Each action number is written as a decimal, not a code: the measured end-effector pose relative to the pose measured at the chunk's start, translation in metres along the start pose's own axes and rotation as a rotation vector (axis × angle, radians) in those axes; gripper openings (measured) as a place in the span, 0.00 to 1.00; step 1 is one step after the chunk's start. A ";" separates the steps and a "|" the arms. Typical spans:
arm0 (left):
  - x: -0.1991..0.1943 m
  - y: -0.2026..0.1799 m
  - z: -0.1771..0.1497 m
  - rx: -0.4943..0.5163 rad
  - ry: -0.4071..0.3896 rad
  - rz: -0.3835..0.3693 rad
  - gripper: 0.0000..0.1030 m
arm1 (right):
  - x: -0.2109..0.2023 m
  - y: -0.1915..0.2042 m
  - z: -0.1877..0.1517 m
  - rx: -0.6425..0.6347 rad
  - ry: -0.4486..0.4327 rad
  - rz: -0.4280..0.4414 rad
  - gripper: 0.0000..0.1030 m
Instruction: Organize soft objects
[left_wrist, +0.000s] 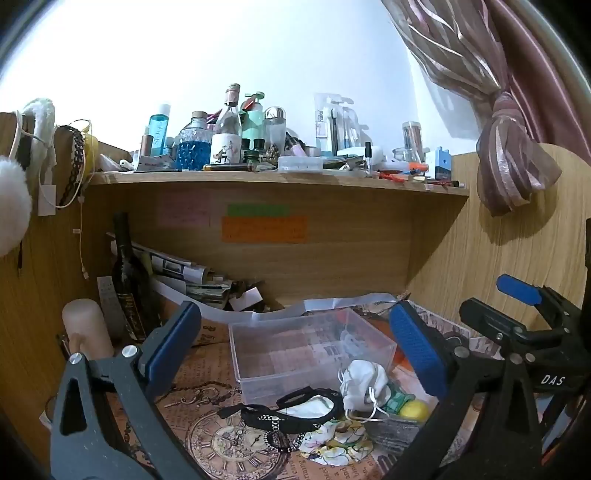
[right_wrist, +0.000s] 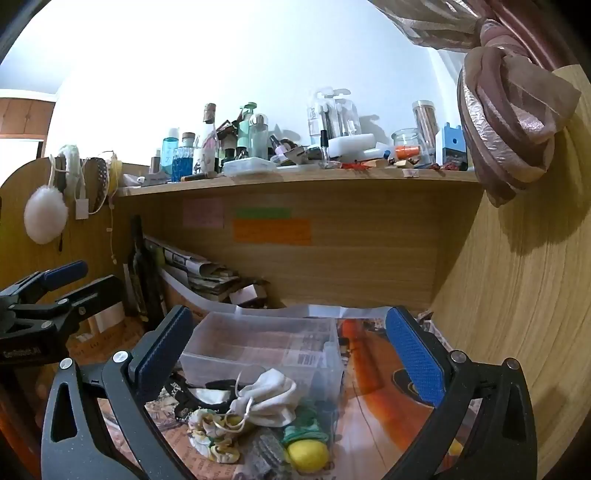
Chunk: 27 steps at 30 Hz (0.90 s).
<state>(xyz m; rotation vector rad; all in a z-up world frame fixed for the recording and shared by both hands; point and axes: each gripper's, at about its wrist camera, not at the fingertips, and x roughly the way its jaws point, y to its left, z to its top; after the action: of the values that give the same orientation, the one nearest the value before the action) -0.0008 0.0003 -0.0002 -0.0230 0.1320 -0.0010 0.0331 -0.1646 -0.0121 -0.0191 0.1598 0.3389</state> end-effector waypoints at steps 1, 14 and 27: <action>0.000 -0.001 0.000 0.004 0.003 0.001 1.00 | 0.000 0.000 0.000 0.000 0.002 0.003 1.00; -0.002 0.004 0.002 -0.016 0.017 0.004 1.00 | 0.001 0.006 0.003 -0.008 0.012 0.000 1.00; 0.005 0.001 -0.003 0.008 0.026 0.003 1.00 | 0.001 0.003 0.002 -0.008 0.003 0.007 1.00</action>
<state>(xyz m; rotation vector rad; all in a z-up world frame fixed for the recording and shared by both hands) 0.0039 0.0009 -0.0037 -0.0148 0.1581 0.0015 0.0333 -0.1613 -0.0104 -0.0267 0.1619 0.3462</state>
